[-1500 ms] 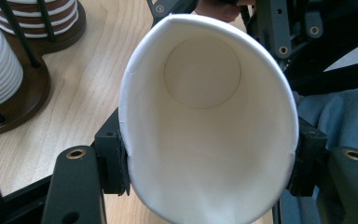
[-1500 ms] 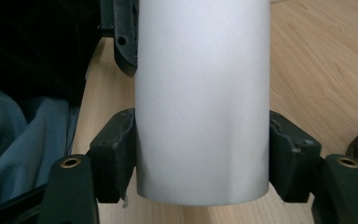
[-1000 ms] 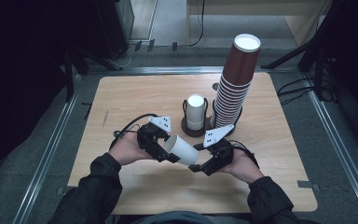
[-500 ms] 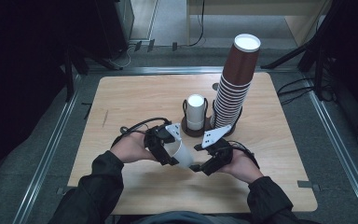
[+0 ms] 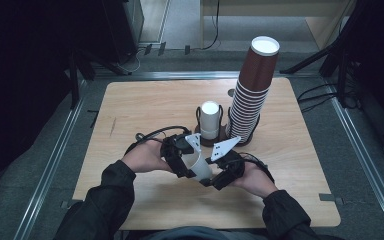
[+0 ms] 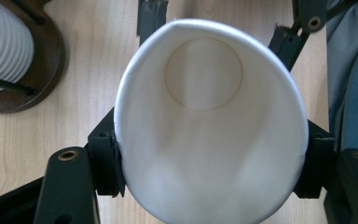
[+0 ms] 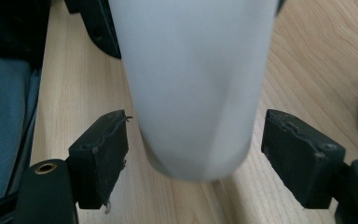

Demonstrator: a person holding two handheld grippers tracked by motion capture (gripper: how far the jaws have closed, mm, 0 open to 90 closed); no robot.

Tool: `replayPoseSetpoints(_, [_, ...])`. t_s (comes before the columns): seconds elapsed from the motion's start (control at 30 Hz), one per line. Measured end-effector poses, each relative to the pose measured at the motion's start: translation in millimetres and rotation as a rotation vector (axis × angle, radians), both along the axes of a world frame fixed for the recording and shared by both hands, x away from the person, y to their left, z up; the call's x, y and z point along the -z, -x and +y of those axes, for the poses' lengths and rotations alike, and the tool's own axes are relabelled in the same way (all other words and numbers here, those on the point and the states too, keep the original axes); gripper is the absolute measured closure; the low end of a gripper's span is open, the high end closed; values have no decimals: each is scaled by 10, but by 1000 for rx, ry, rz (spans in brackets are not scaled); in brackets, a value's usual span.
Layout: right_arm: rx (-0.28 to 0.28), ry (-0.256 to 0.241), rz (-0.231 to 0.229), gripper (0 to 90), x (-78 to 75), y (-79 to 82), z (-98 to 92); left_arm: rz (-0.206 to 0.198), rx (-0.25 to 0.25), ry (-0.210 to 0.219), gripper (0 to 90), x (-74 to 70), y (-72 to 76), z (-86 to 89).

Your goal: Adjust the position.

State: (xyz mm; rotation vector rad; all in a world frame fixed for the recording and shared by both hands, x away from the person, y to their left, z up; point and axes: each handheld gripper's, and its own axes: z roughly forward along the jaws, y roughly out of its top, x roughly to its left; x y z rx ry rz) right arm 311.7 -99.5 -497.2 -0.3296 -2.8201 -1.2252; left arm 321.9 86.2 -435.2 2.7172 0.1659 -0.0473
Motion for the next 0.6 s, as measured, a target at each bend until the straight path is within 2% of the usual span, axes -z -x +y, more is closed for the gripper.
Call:
replayPoseSetpoints(0.13, [-15,-4,1,262,1,16,39,-4,11,-10,298,13,19,-28])
replayPoseSetpoints(0.33, [-29,-9,-6,333,9,16,57,2,6,2,298,28,30,-34])
replayPoseSetpoints(0.6, [-52,1,-9,349,10,28,53,8,10,6,260,53,39,-41])
